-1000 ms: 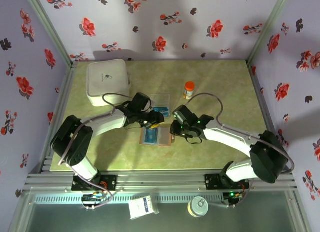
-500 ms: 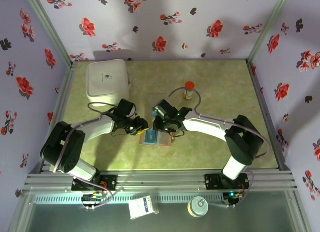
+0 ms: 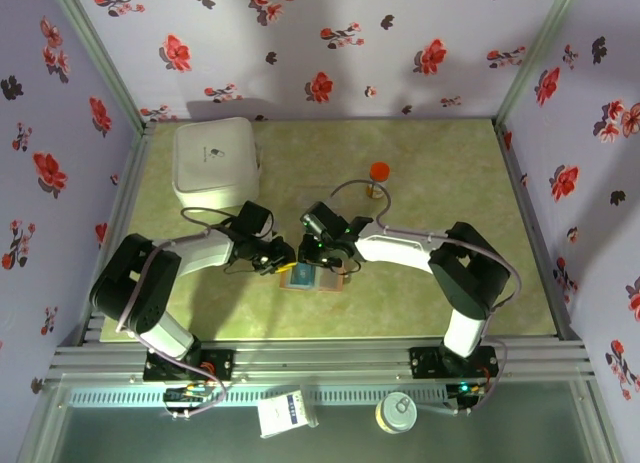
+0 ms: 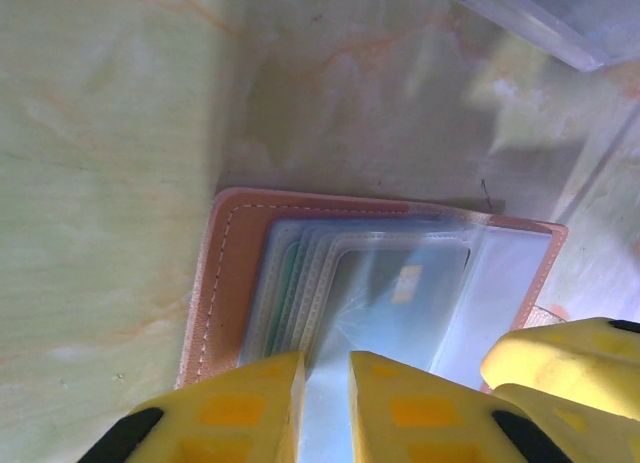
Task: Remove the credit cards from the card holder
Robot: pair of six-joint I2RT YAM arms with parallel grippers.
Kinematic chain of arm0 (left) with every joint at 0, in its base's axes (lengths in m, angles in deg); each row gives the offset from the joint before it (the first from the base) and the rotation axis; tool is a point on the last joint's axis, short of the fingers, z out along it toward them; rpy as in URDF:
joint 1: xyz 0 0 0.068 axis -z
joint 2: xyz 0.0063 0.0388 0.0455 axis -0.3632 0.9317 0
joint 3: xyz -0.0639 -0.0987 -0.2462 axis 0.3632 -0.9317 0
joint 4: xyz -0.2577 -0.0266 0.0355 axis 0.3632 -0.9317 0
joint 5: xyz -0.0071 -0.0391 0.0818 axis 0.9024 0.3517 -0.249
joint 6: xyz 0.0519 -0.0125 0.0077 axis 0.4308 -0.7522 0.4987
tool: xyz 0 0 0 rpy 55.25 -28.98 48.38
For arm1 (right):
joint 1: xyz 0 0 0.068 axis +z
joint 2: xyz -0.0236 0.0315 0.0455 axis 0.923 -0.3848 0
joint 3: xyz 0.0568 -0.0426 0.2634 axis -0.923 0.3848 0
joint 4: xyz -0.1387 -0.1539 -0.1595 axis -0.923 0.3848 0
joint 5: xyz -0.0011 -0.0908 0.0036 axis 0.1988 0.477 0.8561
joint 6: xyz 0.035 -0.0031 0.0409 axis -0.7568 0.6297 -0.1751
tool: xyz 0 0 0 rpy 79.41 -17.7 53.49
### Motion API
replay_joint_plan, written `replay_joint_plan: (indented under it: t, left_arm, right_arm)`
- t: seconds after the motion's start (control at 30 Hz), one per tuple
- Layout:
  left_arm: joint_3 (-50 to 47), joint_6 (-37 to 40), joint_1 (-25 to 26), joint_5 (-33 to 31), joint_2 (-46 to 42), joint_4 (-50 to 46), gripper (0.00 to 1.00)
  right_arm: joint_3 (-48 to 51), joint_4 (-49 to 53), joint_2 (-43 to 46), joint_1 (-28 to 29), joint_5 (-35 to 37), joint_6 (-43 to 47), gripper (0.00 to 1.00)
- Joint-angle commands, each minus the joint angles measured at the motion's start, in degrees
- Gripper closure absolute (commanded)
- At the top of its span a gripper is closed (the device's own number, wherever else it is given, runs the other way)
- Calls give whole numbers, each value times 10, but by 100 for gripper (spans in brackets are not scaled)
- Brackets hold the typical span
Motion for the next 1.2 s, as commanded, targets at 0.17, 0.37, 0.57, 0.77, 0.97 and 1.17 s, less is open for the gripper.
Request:
replay_joint_plan:
  t: [0.17, 0.37, 0.57, 0.77, 0.97, 1.17]
  left_arm:
    - [-13, 10, -4, -3, 15, -9, 83]
    - [-16, 7, -4, -3, 15, -9, 83]
    - [-17, 4, -5, -4, 15, -7, 83]
    - [-19, 3, -5, -5, 13, -6, 83]
    - [-19, 2, -6, -4, 12, -7, 84]
    - [-18, 3, -4, -3, 11, -8, 84]
  right_arm:
    - [18, -5, -12, 4, -5, -19, 74]
    - [27, 8, 1, 4, 5, -18, 72]
    - [30, -7, -5, 4, -7, -23, 72]
    - [34, -18, -11, 4, -14, -27, 74]
    - [37, -18, -17, 4, -14, -26, 77]
    - [35, 2, -16, 4, 2, -25, 73]
